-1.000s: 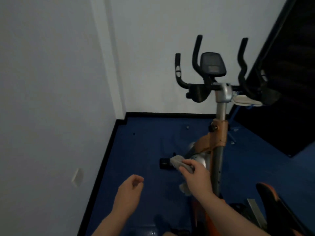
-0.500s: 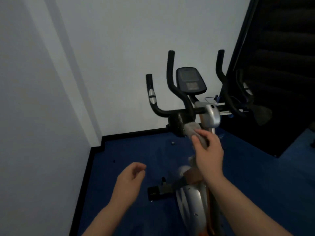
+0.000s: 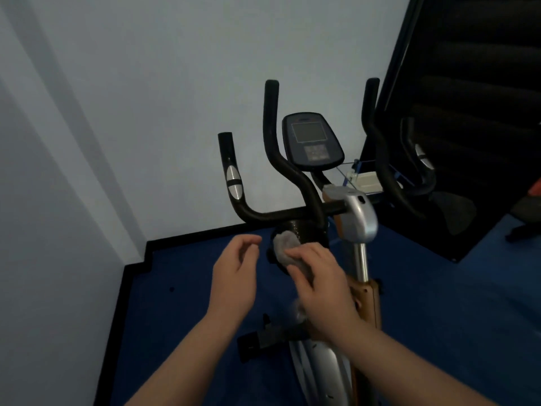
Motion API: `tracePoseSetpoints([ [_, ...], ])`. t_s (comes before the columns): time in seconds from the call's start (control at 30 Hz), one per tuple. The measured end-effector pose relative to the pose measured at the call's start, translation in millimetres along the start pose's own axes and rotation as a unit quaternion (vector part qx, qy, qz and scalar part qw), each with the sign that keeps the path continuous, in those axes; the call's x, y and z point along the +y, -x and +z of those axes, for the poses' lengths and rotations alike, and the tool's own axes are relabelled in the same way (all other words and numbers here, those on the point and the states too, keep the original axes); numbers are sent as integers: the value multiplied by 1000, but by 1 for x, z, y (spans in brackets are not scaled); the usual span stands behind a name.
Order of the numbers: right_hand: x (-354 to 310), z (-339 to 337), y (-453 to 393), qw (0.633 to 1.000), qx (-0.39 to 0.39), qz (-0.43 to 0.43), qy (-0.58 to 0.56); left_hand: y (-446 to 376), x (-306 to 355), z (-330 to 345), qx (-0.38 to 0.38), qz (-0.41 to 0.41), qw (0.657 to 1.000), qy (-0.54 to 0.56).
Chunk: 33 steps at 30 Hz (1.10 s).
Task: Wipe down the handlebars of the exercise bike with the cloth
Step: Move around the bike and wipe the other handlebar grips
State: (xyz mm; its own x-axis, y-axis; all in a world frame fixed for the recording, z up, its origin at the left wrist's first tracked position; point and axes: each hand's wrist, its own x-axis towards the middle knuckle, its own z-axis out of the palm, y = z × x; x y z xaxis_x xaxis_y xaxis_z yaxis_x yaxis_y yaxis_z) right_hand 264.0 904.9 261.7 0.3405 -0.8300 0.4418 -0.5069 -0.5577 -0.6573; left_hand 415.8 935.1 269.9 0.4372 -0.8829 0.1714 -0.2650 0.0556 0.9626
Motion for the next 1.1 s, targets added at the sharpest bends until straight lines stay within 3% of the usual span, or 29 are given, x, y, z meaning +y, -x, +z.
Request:
tracePoseSetpoints([
  [0.03,2,-9,-3,1000,-7,-2,8,-4,1,3,-10,5,1000,-1],
  [0.17,-4,-14,-34,992,90,-9,90,-17,2,11,-32,27,999,-5],
  [0.3,-8,9,-33,962,28,-57,264,-24,2,18,-53,20,998,1],
  [0.47,12,-12,4,955,13,-100,280,-26,-8,19,-63,30,997,11],
  [0.57,6,-16,-28,959,43,-117,254,-26,-10,23,-59,39,997,30],
  [0.7,10,-9,-51,938,30,-112,328,-24,-10,26,-51,47,997,23],
  [0.87,29,-7,3,962,106,-72,241,-27,-15,24,-58,43,997,16],
  [1.0,10,-8,-13,988,110,-35,102,-26,-13,25,-53,37,997,35],
  [1.1,-7,9,-48,991,83,-2,107,-24,-9,28,-53,29,993,100],
])
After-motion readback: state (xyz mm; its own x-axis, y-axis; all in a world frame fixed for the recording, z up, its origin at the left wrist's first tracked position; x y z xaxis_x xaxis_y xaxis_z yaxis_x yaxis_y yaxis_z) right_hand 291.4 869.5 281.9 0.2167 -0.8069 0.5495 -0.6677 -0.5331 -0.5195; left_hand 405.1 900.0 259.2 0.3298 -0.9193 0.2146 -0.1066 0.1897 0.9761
